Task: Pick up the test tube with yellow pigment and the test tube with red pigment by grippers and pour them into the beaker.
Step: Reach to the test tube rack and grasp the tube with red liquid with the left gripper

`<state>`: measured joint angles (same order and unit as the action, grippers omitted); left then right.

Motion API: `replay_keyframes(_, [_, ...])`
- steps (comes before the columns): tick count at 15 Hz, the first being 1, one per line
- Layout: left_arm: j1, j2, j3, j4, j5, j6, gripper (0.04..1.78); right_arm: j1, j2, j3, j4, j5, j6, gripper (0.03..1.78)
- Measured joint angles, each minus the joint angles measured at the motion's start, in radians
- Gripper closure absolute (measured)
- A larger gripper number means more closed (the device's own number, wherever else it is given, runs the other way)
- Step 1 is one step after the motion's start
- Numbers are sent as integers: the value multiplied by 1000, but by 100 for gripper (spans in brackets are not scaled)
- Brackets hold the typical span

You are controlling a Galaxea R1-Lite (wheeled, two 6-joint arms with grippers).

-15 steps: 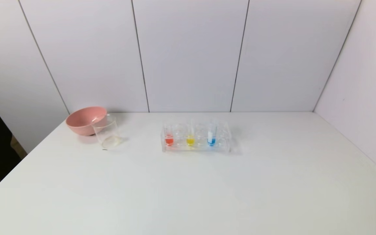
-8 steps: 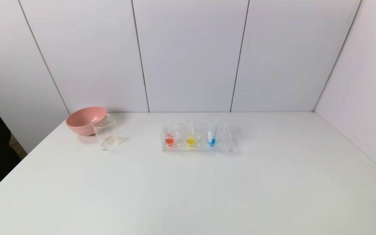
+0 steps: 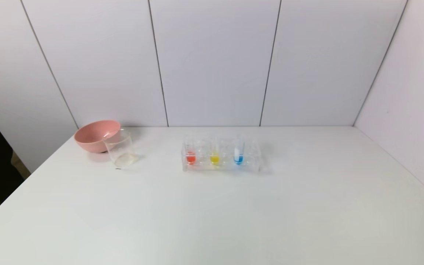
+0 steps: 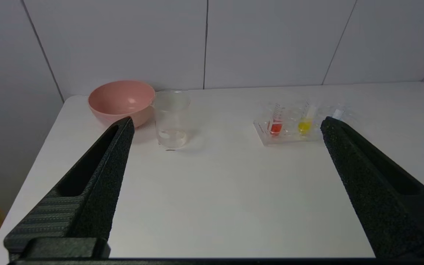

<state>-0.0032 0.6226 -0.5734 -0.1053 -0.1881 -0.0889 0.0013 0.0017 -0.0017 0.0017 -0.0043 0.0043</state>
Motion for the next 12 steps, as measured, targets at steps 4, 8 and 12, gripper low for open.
replay_keyframes(4, [-66,229,-37,-161,-17,3,5,0,0,0,0,0,0,11])
replay_keyframes(8, [-133,436,-47,-306,-14,6,5,0,0,0,0,0,0,11])
replay_keyframes(12, [-208,631,-55,-455,-5,20,5,0,0,0,0,0,0,11])
